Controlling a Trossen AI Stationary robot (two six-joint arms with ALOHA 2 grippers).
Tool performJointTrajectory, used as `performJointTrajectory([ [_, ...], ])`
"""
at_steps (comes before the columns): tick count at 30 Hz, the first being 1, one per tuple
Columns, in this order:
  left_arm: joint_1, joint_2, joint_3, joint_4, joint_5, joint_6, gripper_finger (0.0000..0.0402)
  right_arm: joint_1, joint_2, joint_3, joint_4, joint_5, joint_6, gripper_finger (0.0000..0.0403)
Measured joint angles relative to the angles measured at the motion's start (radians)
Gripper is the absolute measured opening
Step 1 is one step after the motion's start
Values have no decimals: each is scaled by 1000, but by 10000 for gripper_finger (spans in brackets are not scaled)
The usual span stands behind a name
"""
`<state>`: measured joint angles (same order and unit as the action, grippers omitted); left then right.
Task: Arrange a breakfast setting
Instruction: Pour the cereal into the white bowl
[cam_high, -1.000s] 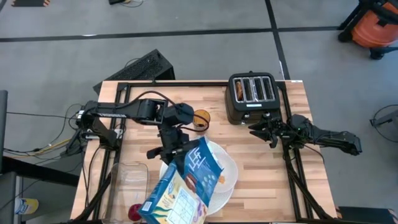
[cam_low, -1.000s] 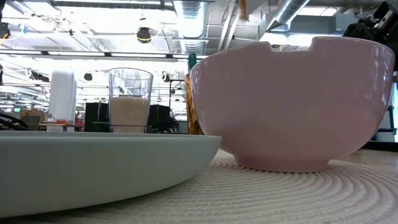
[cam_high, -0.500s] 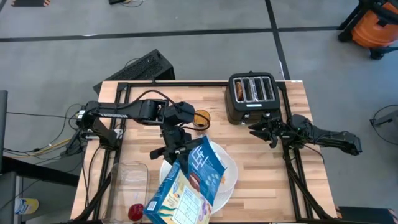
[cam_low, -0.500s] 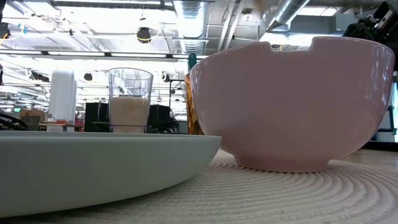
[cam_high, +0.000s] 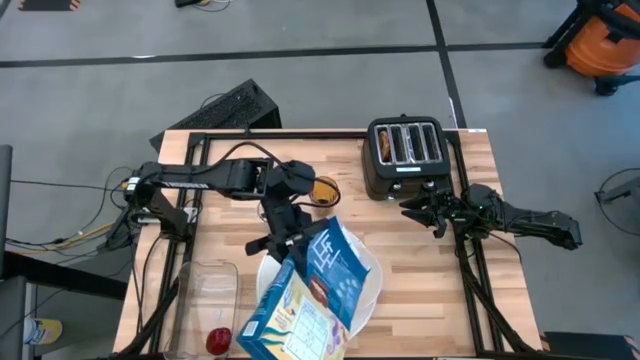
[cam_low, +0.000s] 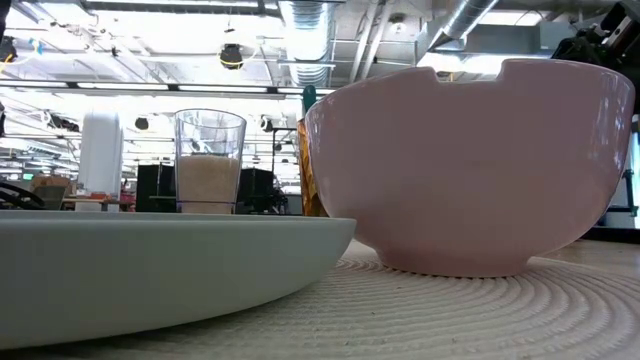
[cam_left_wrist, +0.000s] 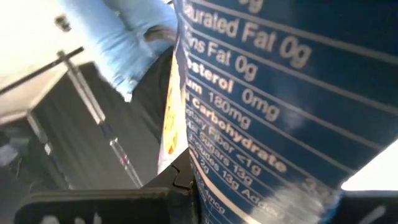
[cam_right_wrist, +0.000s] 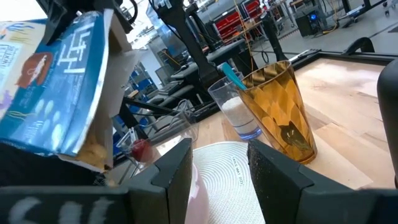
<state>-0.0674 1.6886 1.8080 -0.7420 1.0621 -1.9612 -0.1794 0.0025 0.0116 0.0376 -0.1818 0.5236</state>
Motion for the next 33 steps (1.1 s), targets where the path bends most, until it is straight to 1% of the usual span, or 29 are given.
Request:
performJointTrajectory([
  [2, 0, 0, 0, -18, 19, -15, 66, 0, 0, 0, 0, 0, 0, 178],
  [10, -1, 3, 0, -9, -9, -2, 66, 0, 0, 0, 0, 0, 0, 178],
  [14, -6, 8, 0, -10, 10, 2, 66, 0, 0, 0, 0, 0, 0, 178],
  [17, 2, 13, 0, -8, 66, 1, 66, 0, 0, 0, 0, 0, 0, 178],
  [20, 3, 14, 0, 7, 44, -9, 66, 0, 0, 0, 0, 0, 0, 178],
  [24, 4, 16, 0, -2, 40, 4, 66, 0, 0, 0, 0, 0, 0, 178],
  [29, 0, 16, 0, -11, 55, 26, 66, 0, 0, 0, 0, 0, 0, 178],
  [33, 7, 16, 0, -11, 75, -4, 66, 0, 0, 0, 0, 0, 0, 178],
])
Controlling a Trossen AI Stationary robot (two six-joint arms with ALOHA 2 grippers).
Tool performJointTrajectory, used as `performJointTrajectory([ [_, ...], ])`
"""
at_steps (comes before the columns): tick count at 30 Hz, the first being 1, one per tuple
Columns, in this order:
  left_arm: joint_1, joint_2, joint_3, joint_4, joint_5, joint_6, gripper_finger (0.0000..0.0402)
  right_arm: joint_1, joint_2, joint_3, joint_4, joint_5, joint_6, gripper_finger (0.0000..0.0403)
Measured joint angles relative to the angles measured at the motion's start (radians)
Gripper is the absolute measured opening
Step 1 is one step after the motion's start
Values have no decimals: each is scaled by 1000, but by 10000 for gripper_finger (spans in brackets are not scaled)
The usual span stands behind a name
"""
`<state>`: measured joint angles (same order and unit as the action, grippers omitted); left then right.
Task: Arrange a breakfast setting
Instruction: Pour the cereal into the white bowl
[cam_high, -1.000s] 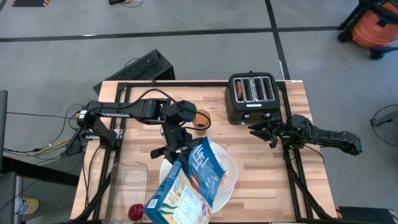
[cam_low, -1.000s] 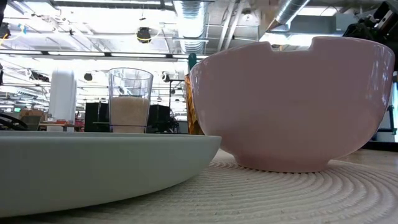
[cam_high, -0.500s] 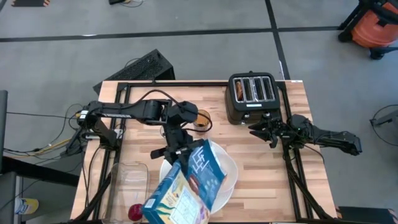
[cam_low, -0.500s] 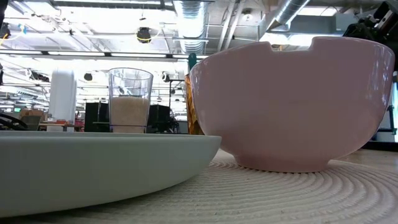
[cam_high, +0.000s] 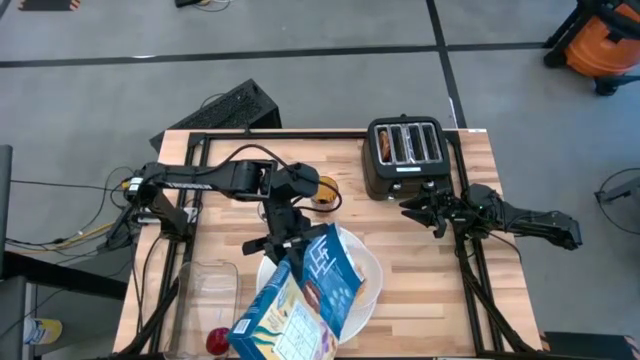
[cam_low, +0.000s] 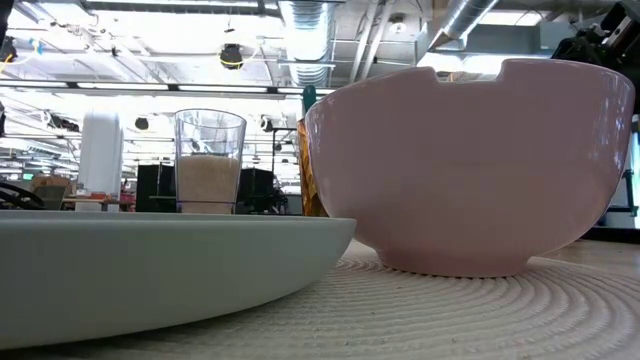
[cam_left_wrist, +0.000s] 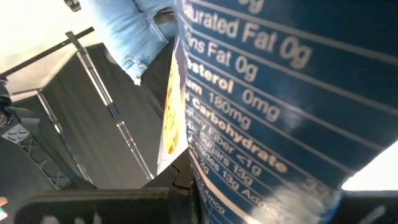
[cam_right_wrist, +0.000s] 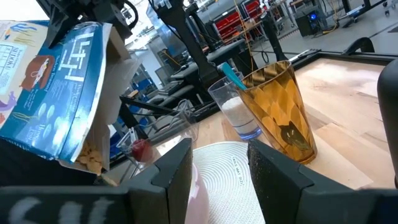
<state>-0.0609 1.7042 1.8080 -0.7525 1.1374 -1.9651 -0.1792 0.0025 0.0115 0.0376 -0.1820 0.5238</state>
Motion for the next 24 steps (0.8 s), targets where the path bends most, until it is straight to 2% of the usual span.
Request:
performJointTrajectory([
  [9, 0, 0, 0, -14, -20, -11, 66, 0, 0, 0, 0, 0, 0, 178],
  [15, 30, -1, 0, -3, 16, -9, 66, 0, 0, 0, 0, 0, 0, 178],
  [21, 47, -1, 0, 1, -50, 0, 66, 0, 0, 0, 0, 0, 0, 178],
  [24, 31, 0, 0, 1, -22, 11, 66, 0, 0, 0, 0, 0, 0, 178],
])
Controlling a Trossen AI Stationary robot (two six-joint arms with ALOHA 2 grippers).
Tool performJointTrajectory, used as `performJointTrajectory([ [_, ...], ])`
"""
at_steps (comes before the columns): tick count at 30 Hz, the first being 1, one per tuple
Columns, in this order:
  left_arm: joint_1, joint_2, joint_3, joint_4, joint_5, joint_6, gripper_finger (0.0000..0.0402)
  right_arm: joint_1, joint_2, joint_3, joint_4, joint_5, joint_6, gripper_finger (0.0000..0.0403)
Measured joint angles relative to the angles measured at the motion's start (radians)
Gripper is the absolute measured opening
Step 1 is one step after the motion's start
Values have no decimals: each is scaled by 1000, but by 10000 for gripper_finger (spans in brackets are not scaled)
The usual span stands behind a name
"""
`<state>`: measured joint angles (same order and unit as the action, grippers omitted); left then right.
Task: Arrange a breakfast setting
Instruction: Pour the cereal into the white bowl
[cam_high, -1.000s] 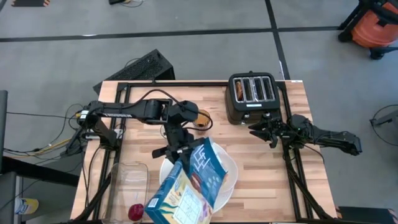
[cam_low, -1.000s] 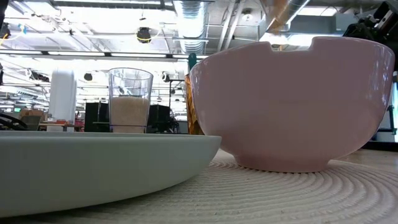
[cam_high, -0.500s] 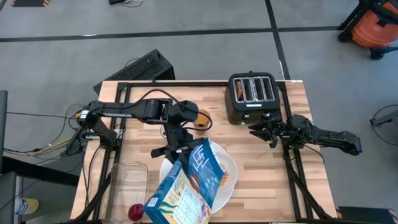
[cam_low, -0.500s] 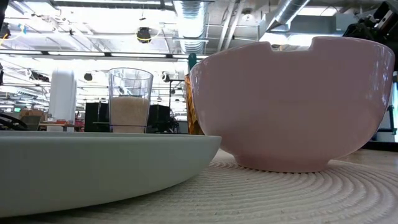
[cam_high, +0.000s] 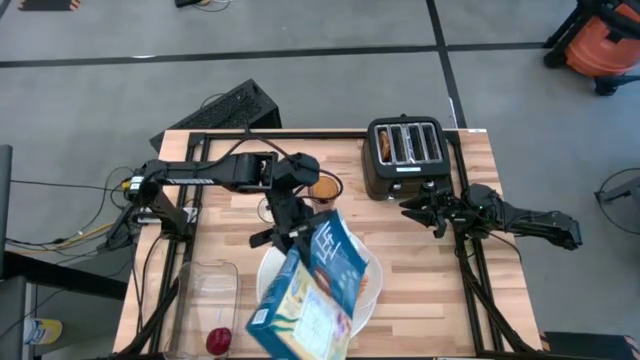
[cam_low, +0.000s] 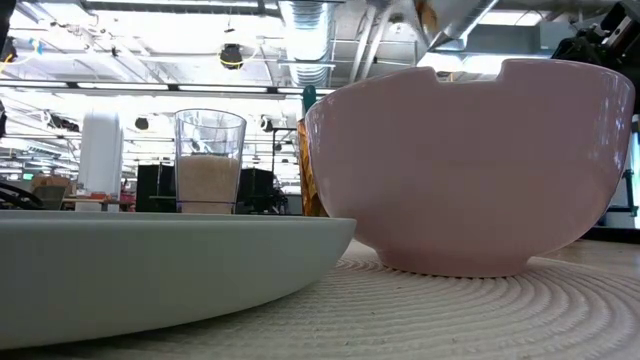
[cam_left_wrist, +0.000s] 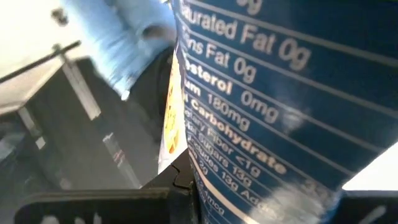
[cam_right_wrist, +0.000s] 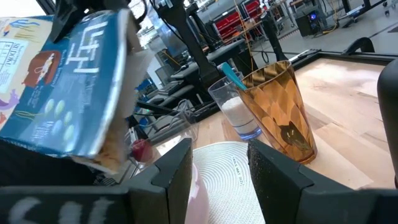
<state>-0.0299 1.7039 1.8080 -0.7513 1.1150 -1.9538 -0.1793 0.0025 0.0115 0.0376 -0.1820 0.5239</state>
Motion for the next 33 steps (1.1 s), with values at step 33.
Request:
performJointTrajectory([
  [33, -3, 0, 0, -55, 45, 66, 66, 0, 0, 0, 0, 0, 0, 178],
])
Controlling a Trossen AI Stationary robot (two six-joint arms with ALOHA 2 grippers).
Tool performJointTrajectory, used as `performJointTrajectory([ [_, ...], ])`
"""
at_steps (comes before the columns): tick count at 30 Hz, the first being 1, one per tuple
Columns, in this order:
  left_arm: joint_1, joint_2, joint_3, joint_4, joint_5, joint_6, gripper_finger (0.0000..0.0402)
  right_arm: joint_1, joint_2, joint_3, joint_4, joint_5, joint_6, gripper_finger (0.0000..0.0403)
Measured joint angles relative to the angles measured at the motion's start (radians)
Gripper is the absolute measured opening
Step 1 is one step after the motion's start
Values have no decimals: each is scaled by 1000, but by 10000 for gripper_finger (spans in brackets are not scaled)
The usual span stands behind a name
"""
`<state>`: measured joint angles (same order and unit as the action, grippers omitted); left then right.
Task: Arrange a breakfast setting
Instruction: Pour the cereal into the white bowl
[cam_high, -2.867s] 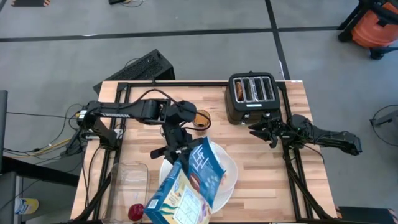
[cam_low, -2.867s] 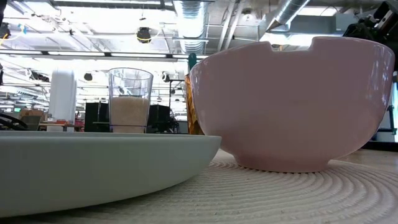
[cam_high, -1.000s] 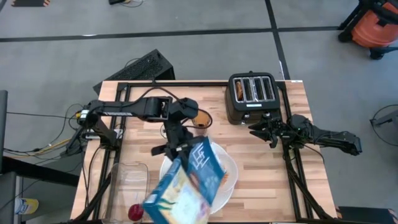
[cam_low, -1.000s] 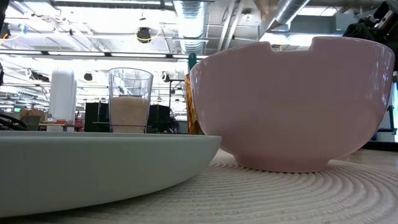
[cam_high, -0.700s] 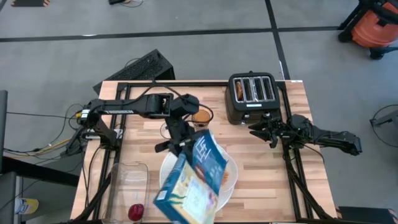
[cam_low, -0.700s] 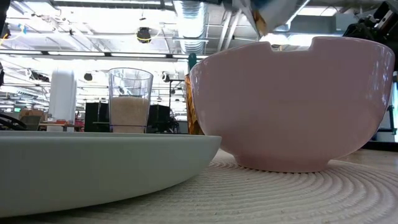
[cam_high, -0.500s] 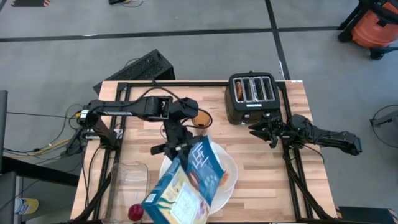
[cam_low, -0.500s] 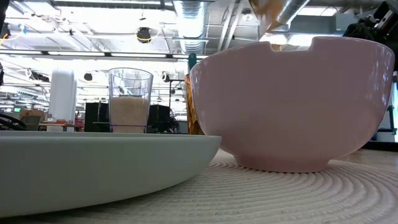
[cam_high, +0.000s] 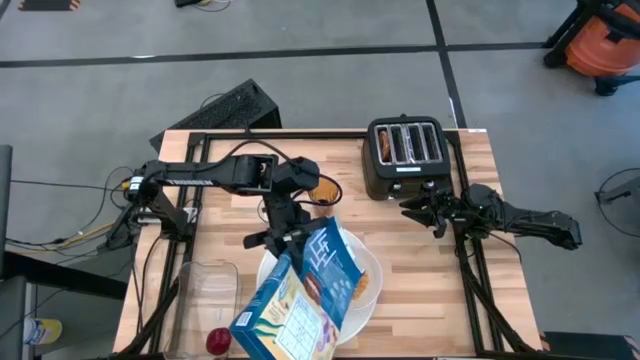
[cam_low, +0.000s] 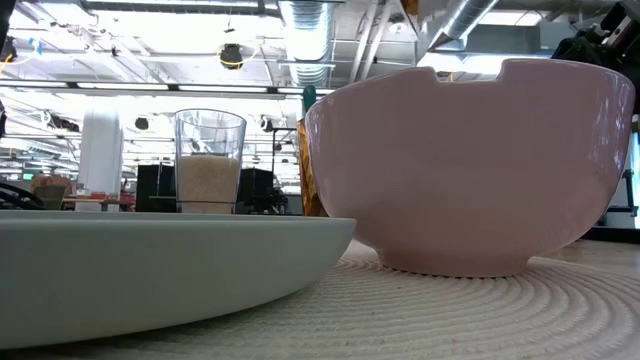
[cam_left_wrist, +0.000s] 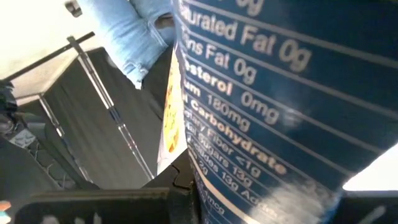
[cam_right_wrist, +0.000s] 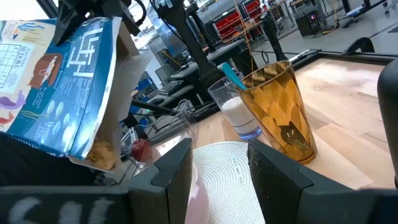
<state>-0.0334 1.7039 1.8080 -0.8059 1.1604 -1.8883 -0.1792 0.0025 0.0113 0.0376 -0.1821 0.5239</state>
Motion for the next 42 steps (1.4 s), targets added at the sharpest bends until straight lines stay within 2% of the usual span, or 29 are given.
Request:
performJointTrajectory([
  [5, 5, 0, 0, 23, 7, -44, 66, 0, 0, 0, 0, 0, 0, 178],
  [9, 6, 0, 0, -5, 34, -15, 66, 0, 0, 0, 0, 0, 0, 178],
  [31, 15, 0, 0, 7, 24, 2, 66, 0, 0, 0, 0, 0, 0, 178],
  [35, 34, 0, 0, 7, 56, -5, 66, 0, 0, 0, 0, 0, 0, 178],
  [42, 47, -1, 0, 6, 20, 14, 66, 0, 0, 0, 0, 0, 0, 178],
])
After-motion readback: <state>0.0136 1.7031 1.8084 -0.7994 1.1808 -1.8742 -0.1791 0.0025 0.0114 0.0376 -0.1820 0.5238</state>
